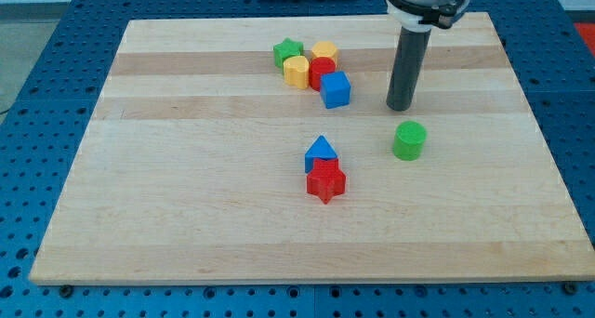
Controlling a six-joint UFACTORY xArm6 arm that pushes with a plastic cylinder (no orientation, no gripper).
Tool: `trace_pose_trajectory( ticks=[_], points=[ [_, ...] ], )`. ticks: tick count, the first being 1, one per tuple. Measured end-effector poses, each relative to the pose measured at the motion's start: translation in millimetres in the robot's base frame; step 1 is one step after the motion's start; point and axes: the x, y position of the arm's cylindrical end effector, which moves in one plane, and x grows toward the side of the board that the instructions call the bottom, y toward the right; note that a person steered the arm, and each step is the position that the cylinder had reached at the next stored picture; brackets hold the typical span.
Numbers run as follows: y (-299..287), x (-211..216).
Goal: Push the green circle closer to the green star
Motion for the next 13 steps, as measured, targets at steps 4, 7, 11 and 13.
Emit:
trace_pose_trajectory(
  ticks=[4, 7, 11, 13],
  points=[
    [-96, 6],
    [53, 20],
    [-104, 75],
    [-135, 58]
  ],
)
